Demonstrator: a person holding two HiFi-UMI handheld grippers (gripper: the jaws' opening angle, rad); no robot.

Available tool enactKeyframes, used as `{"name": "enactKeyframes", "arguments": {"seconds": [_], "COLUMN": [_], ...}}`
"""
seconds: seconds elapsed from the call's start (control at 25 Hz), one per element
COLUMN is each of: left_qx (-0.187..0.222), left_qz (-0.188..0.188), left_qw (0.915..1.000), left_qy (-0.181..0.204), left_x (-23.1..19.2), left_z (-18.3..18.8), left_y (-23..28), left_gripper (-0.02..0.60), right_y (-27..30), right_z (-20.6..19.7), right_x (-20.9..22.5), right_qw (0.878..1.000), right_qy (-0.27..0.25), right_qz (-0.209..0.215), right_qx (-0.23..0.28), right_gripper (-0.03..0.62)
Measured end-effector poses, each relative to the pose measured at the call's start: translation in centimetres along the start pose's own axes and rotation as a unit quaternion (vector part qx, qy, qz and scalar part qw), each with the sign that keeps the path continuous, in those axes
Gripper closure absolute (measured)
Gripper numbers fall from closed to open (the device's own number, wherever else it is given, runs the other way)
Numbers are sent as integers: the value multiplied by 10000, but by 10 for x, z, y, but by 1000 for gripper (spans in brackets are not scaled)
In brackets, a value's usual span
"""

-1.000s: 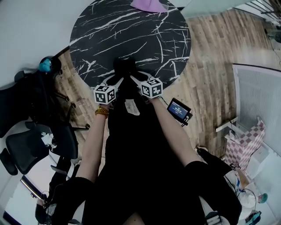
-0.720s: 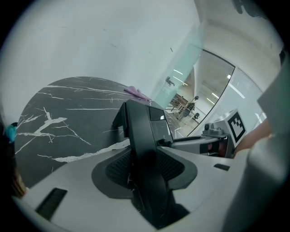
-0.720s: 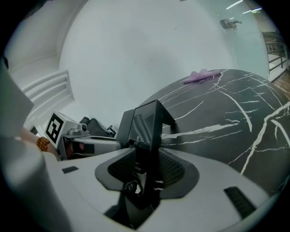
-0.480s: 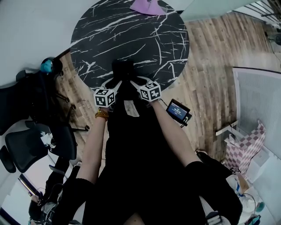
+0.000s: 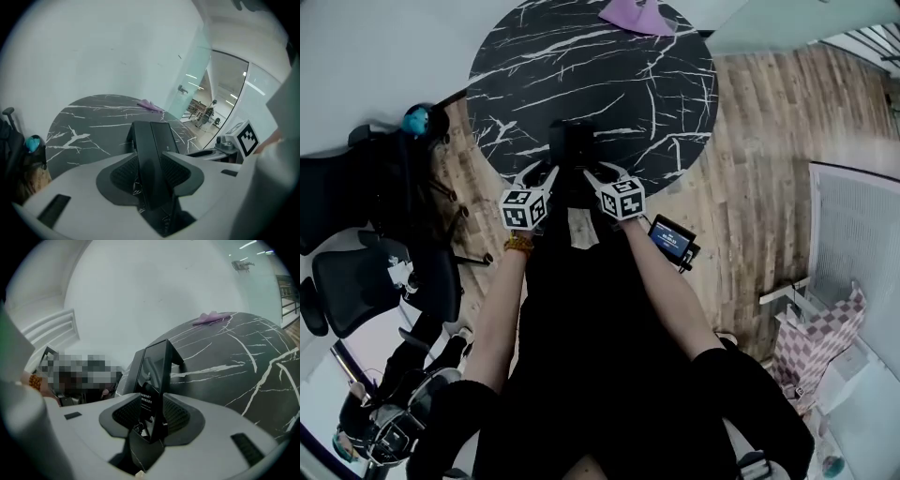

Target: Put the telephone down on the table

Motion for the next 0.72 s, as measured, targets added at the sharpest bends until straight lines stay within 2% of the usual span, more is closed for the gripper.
{"name": "enactKeyframes", "arguments": {"seconds": [0.2,0.4,0.6,0.72], "left_qx": [289,749,1249,1548], "left_qz": [139,303,469,625], "left_qw": [9990,9941,9857,9790], "left_qy": [311,730,1034,1170], "left_x": [12,21,30,32], "left_z": [26,58,83,93], "left_y": [-8,-13,-34,-56], "left_gripper": [419,439,459,502], "right_y": [-8,-18,-36,-46], "right_z": [13,45,79,96], "right_x": [-6,-19,-47,-69], "right_qw": [9993,9957,9856,9755], "right_qy": [-56,-406,-834,-1105], "right_qz": [-220,-428,-680,-884], "right_qx": [285,718,1306,1683], "right_gripper": [447,446,451,465]}}
Point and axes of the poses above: the fingertips, and each gripper's own axes: y forward along the fingers, x to its right, z out of its top, the point moved 2 cm from there along -y, backward along the fingers, and after that the axes turned 1 degree about y, right-handed, at the moved point
